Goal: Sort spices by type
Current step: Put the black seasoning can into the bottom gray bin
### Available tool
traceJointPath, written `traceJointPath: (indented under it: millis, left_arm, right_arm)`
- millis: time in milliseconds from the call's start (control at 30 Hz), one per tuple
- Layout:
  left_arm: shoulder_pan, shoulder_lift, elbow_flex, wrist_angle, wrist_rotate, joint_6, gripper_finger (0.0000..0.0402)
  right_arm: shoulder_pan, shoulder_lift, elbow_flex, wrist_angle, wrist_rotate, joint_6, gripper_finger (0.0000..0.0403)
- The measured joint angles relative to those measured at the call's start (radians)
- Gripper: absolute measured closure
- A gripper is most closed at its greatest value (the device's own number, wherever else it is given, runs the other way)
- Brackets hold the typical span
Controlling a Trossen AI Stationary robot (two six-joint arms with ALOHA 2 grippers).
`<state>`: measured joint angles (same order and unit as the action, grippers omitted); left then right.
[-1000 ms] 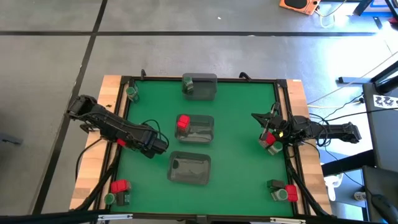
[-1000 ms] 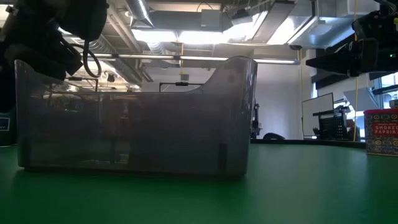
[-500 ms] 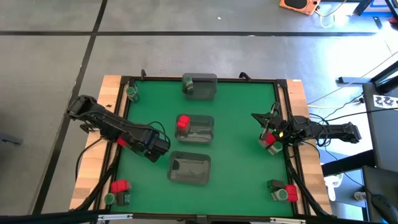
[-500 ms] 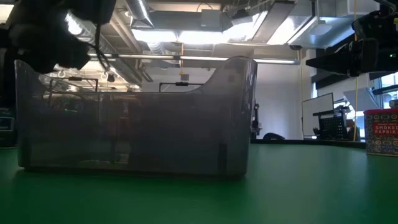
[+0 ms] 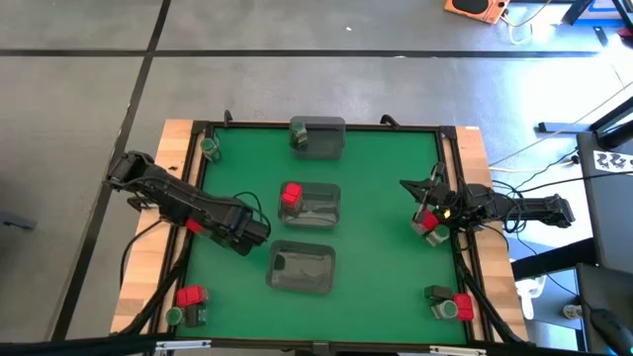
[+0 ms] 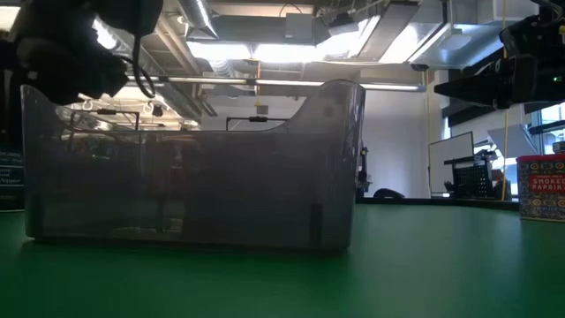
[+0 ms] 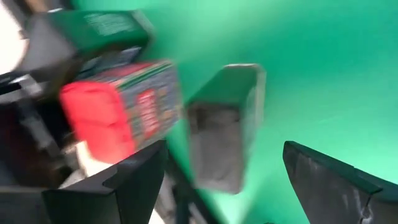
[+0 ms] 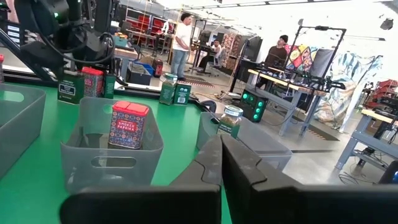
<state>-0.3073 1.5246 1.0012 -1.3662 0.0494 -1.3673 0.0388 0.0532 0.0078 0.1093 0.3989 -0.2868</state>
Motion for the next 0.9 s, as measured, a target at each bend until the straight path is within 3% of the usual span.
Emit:
traceJointPath:
  millis: [367, 767, 900]
  left_arm:
    - [0.0, 0.0, -0.108, 0.184, 0.017, 0.004, 0.0102]
    - [0.0, 0.0, -0.11, 0.299, 0.028, 0.137, 0.0272]
    - [0.0, -0.001, -0.058, 0.299, 0.016, 0.173, 0.0289]
  right_arm:
    - [0.0, 0.0, 0.0, -0.006, 0.0, 0.0, 0.0397]
    - [0.0, 0.0, 0.0, -0.006, 0.0, 0.001, 0.0397]
    - [0.0, 0.0, 0.0, -0.006, 0.0, 0.001, 0.0397]
